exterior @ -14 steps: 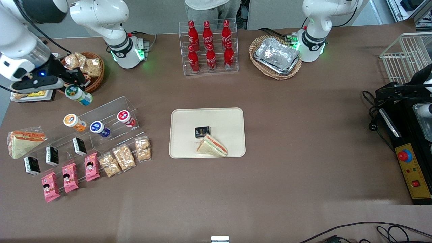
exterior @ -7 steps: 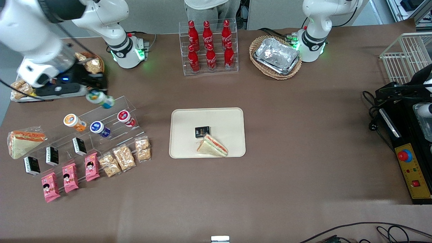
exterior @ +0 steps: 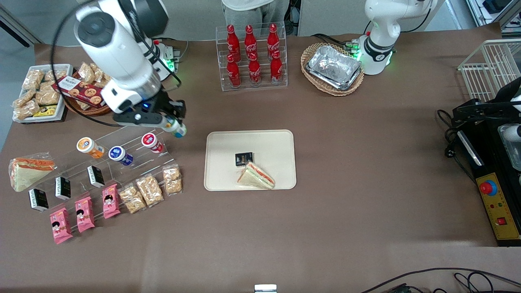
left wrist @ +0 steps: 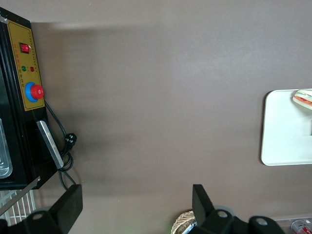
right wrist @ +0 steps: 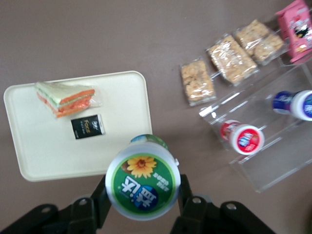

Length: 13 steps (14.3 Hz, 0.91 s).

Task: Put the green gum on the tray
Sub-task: 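Carry the green gum tub over the cream tray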

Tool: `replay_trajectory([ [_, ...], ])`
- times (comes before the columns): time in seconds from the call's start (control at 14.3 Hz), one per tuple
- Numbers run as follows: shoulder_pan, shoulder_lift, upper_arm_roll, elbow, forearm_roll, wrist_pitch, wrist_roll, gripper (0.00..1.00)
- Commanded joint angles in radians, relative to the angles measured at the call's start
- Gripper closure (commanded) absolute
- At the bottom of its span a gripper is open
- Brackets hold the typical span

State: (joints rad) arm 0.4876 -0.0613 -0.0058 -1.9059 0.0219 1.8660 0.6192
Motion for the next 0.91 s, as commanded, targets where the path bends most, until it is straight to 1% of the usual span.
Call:
replay_trajectory([
  [0.0,0.081,0.047,-0.013,-0.172,0.0,0.264,0.17,0.84],
  [0.28,0.149,0.152,-0.014,-0.261,-0.008,0.444,0.316,0.84],
  [0.35,0.16,0.181,-0.014,-0.28,-0.031,0.487,0.351,0.84],
  [0.49,0.18,0.227,-0.014,-0.314,-0.1,0.571,0.428,0.84],
  [0.56,0.18,0.247,-0.013,-0.329,-0.12,0.611,0.445,0.84],
  [0.7,0.178,0.279,-0.014,-0.357,-0.123,0.679,0.447,0.84],
  [0.84,0.18,0.313,-0.014,-0.358,-0.126,0.699,0.448,0.84],
])
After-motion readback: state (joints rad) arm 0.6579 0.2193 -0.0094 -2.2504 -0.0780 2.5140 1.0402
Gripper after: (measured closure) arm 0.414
